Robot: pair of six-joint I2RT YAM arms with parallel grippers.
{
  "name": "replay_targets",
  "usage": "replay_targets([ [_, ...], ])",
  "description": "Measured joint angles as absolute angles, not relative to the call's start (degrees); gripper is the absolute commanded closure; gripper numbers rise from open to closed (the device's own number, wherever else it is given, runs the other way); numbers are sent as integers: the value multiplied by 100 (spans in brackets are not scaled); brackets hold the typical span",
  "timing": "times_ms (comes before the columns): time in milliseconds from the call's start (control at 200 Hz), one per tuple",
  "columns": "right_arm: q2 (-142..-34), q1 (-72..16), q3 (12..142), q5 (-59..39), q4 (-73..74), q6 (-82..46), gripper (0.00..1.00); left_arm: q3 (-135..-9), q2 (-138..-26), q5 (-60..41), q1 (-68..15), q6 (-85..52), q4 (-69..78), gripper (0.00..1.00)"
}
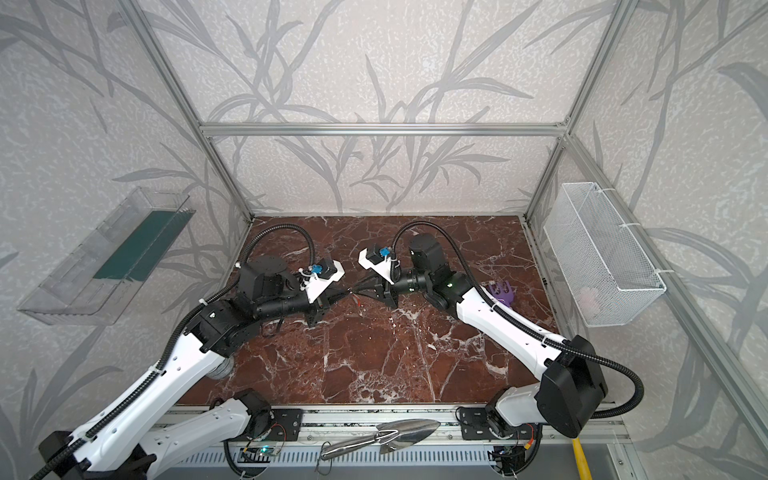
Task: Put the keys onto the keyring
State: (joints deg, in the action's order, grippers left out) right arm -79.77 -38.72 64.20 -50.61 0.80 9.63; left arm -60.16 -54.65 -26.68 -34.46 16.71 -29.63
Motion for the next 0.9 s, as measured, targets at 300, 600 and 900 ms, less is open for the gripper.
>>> replay_targets([
  [300,-8038,-3872,6420,-5325,86,967,86,-6014,-5360,-2716,-3446,1693,-2971,100],
  [600,-8134,-3872,6420,-5450,80,965,86,-6012,-5282,-2779,-3446,1693,-2971,100],
  [900,-8162,-3872,6423,-5612,121,884,87,-6010,-5282,-2851,-3446,1693,-2971,100],
])
